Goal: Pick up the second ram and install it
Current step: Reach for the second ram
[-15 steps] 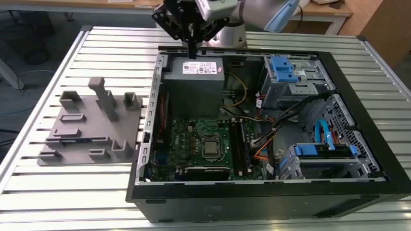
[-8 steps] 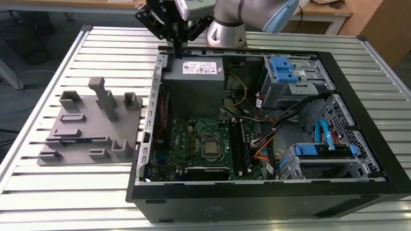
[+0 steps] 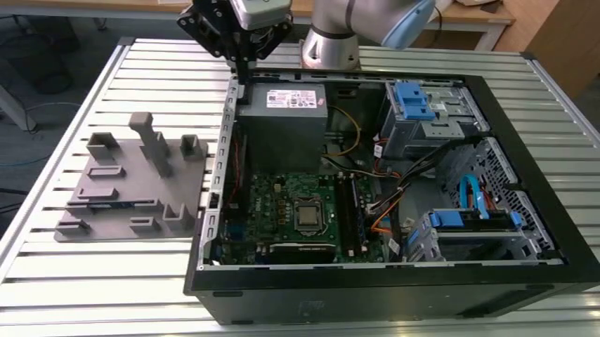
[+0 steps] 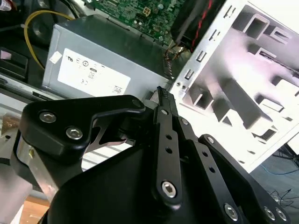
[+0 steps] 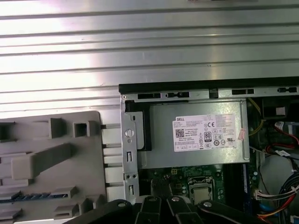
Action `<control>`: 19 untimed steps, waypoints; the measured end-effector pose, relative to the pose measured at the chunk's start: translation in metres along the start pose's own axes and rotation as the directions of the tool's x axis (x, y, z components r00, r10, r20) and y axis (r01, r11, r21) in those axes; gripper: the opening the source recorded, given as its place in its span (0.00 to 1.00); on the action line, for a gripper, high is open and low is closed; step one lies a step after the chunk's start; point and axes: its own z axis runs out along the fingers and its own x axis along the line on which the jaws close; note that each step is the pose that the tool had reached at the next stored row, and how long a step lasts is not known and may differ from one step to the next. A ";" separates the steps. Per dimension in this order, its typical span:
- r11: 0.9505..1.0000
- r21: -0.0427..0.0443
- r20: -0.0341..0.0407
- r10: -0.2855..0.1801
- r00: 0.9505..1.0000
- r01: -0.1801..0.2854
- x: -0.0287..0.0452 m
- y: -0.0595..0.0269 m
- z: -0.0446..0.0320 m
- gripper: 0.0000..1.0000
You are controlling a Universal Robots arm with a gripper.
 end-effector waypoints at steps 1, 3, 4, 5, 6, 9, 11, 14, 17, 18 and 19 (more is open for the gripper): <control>1.000 0.000 0.000 0.000 1.000 0.000 0.0026 -0.0002 0.0000 0.11; 1.000 0.000 0.000 0.000 1.000 0.000 0.0072 -0.0006 -0.0001 0.11; 1.000 0.000 0.000 0.000 1.000 0.000 0.0092 -0.0007 -0.0001 0.11; 1.000 0.000 0.000 0.000 1.000 0.000 0.0110 -0.0008 -0.0002 0.11; 1.000 0.000 0.000 0.000 1.000 0.000 0.0130 -0.0010 -0.0002 0.11; 1.000 0.000 0.000 0.000 1.000 0.000 0.0199 -0.0015 -0.0001 0.11; 1.000 0.000 0.000 0.000 1.000 0.000 0.0260 -0.0020 -0.0002 0.11; 1.000 0.000 0.000 0.000 1.000 0.000 0.0359 -0.0028 0.0000 0.11; 1.000 0.000 0.000 0.000 1.000 0.000 0.0433 -0.0033 -0.0001 0.11; 1.000 0.000 0.000 0.000 1.000 0.000 0.0459 -0.0035 -0.0001 0.11; 1.000 0.000 0.000 0.000 1.000 0.000 0.0488 -0.0037 -0.0002 0.11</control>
